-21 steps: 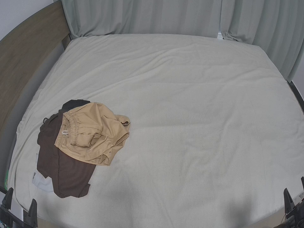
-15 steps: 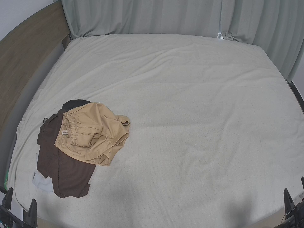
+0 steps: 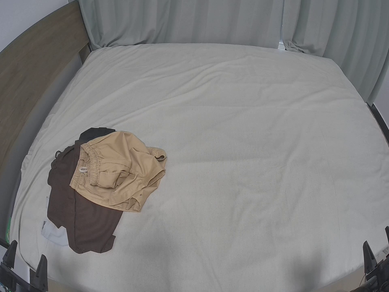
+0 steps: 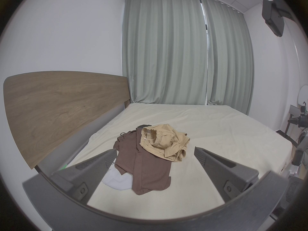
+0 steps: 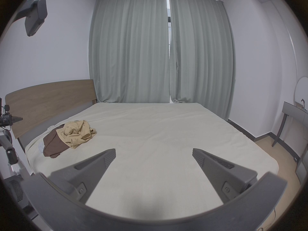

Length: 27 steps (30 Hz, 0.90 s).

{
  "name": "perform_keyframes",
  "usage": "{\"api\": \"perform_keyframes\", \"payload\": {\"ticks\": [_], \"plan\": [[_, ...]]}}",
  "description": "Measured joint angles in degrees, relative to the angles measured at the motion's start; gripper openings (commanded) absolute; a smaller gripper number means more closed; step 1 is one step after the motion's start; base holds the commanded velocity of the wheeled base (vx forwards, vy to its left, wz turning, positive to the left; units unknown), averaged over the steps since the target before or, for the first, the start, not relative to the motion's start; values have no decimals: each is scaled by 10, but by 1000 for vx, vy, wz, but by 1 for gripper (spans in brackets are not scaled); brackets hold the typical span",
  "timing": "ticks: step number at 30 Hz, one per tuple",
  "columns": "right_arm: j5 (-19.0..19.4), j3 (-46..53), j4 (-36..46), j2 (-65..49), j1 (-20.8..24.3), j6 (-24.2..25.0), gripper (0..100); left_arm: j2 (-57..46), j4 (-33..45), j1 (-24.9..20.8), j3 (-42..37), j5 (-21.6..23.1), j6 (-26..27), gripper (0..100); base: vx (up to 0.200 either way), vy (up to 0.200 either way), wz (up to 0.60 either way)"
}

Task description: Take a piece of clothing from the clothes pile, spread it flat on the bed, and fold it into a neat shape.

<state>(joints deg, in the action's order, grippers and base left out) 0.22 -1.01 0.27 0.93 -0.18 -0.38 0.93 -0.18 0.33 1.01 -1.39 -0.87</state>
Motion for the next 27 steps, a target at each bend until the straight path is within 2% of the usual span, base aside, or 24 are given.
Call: {"api": "perform_keyframes", "payload": {"ticks": [13, 21, 27], "plan": [[0, 0, 0, 0, 0, 2, 100, 0, -16, 0, 1, 11, 8, 100, 0, 0, 0], [0, 0, 0, 0, 0, 2, 100, 29, -26, -11, 76, 13, 4, 100, 0, 0, 0], [0, 0, 0, 0, 0, 2, 100, 77, -26, -34, 104, 24, -25, 100, 0, 0, 0]]}}
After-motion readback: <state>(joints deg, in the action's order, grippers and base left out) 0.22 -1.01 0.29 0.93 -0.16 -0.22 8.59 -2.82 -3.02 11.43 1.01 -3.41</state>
